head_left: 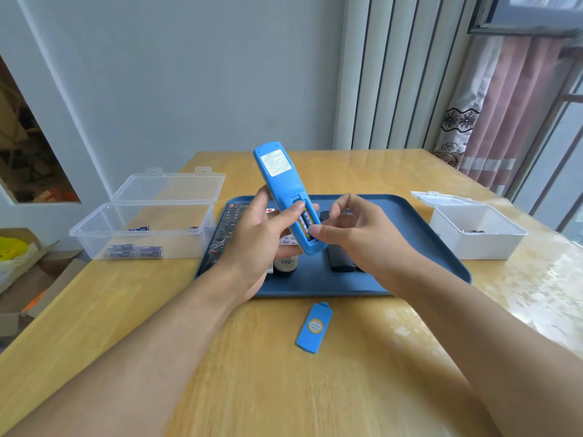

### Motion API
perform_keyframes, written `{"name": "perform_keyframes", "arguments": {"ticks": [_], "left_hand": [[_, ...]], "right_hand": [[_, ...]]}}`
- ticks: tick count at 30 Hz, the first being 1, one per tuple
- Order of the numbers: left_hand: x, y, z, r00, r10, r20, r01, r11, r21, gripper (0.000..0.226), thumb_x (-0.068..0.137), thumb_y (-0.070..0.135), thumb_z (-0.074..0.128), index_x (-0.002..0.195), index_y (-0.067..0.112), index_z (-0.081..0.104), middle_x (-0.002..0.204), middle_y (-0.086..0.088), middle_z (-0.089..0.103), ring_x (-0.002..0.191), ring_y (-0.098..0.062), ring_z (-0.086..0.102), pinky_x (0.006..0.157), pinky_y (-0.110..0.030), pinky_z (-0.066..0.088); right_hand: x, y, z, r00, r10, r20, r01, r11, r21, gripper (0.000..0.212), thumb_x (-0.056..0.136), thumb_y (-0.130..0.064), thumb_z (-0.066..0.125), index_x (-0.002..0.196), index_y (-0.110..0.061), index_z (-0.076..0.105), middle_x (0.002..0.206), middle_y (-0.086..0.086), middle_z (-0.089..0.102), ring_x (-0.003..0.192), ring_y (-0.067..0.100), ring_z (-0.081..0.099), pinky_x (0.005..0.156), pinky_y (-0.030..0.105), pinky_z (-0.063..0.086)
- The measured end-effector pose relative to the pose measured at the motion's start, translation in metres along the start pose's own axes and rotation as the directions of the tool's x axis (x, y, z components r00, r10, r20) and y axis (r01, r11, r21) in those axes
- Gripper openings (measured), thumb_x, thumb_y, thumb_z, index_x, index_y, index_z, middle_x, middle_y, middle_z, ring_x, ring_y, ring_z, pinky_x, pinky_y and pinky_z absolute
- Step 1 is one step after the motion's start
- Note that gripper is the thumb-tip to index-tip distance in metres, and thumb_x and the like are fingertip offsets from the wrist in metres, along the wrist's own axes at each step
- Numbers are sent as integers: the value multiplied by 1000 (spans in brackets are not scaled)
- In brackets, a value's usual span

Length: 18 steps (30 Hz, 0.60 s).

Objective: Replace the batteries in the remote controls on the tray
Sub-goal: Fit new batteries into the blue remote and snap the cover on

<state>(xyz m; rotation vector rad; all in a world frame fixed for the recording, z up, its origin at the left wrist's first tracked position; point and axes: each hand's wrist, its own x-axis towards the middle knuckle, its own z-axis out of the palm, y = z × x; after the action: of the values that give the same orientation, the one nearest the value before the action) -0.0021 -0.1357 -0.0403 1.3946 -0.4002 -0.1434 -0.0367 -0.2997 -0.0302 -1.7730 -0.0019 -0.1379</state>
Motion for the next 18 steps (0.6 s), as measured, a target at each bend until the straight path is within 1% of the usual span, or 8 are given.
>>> {"name": "perform_keyframes", "arguments": {"ticks": [2, 4, 6, 7, 10, 12, 14, 18], "left_hand": [[0, -2, 1, 1000, 23, -16, -22, 1000, 19, 28, 100, 11, 58, 128, 15, 52, 111, -11, 75, 94, -22, 74, 69, -31, 59], [1, -4, 2, 994, 52, -92, -49, 998, 38, 28, 101, 9, 57, 127, 14, 52, 103, -8, 77, 87, -20, 75, 66, -31, 60], [2, -5, 1, 982, 66, -175, -59, 997, 47, 26, 102, 11, 55, 128, 14, 52, 101, -10, 77, 83, -22, 76, 61, -35, 61], [3, -4, 1, 977, 68, -201, -62, 997, 39, 25, 103, 13, 54, 128, 15, 52, 100, -11, 77, 80, -23, 76, 57, -37, 61], [4, -2, 0, 964, 81, -252, -76, 997, 32, 23, 106, 21, 48, 129, 21, 54, 93, -13, 73, 70, -25, 75, 44, -35, 57], [3, -1, 2, 965, 84, -250, -77, 996, 36, 27, 107, 25, 47, 133, 28, 53, 90, -13, 72, 68, -27, 74, 41, -32, 54], [2, -1, 5, 973, 71, -220, -63, 997, 42, 31, 107, 27, 48, 136, 33, 52, 91, -10, 72, 69, -26, 74, 42, -31, 53], [0, -1, 6, 982, 41, -186, -38, 999, 19, 34, 105, 27, 50, 139, 35, 51, 95, -10, 73, 72, -25, 74, 44, -31, 54]], "right_hand": [[1, 1, -1, 998, -56, 15, 57, 995, -87, 29, 86, -23, 79, 88, -14, 51, 87, 9, 76, 37, 3, 43, 41, 20, 34], [3, 1, -5, 989, -147, -25, 135, 953, -271, 32, 78, -40, 83, 86, -19, 59, 82, -3, 75, 53, 5, 56, 53, 26, 46], [1, -6, -12, 972, -234, -12, 207, 882, -423, 33, 71, -48, 85, 78, -23, 65, 67, -6, 65, 55, 4, 51, 54, 21, 41], [-2, -11, -15, 968, -241, 64, 243, 849, -469, 32, 68, -49, 86, 74, -24, 67, 61, -7, 58, 52, 4, 45, 51, 20, 37], [-17, -27, -14, 903, -49, 426, 315, 750, -581, 26, 65, -47, 89, 82, -33, 74, 54, -12, 48, 50, 6, 40, 51, 22, 32], [-24, -28, -8, 824, 106, 556, 340, 691, -637, 33, 67, -47, 89, 94, -38, 74, 55, -13, 48, 49, 5, 41, 49, 19, 31], [-25, -25, -4, 792, 193, 579, 346, 640, -686, 39, 67, -48, 89, 101, -39, 73, 55, -12, 49, 48, 4, 43, 48, 20, 31], [-22, -19, -2, 789, 254, 559, 354, 556, -752, 40, 63, -48, 90, 98, -37, 73, 52, -14, 49, 50, 4, 46, 52, 26, 35]]}}
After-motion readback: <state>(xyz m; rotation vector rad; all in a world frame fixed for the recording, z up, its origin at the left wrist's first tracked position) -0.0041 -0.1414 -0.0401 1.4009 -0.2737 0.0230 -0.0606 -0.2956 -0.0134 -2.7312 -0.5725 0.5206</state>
